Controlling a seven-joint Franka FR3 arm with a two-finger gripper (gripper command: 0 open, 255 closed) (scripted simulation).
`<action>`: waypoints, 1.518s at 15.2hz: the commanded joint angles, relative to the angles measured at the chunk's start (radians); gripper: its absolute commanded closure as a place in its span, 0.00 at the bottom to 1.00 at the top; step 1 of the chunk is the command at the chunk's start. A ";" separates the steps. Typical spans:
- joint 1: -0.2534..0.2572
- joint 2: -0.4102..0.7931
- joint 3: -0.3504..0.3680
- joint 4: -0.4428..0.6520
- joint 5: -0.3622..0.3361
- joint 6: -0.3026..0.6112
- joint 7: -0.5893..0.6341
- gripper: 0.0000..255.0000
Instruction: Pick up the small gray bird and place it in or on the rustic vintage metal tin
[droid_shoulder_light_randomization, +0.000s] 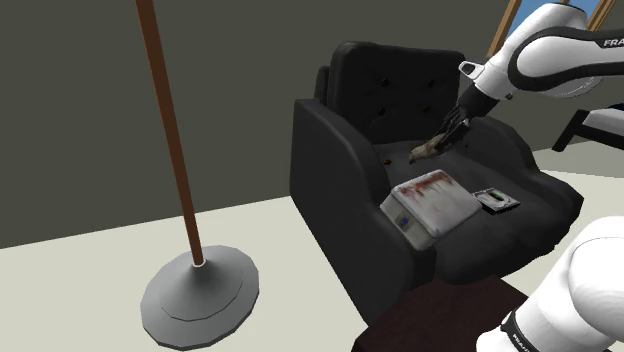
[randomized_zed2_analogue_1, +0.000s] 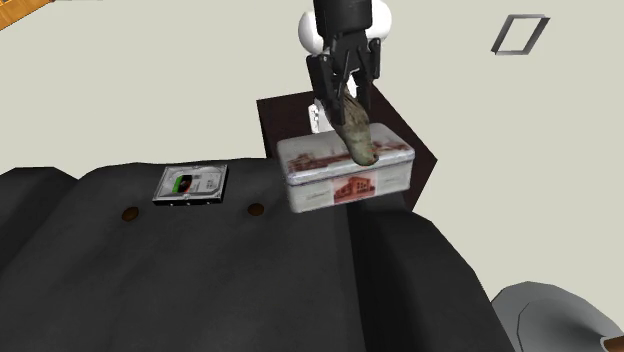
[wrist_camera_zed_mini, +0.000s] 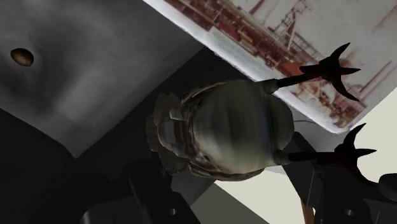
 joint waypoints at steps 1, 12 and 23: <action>-0.007 -0.017 0.009 -0.037 -0.005 0.019 0.010 1.00; -0.014 0.027 -0.035 -0.158 -0.026 0.182 -0.008 1.00; -0.013 0.035 -0.039 -0.171 -0.028 0.203 -0.009 0.00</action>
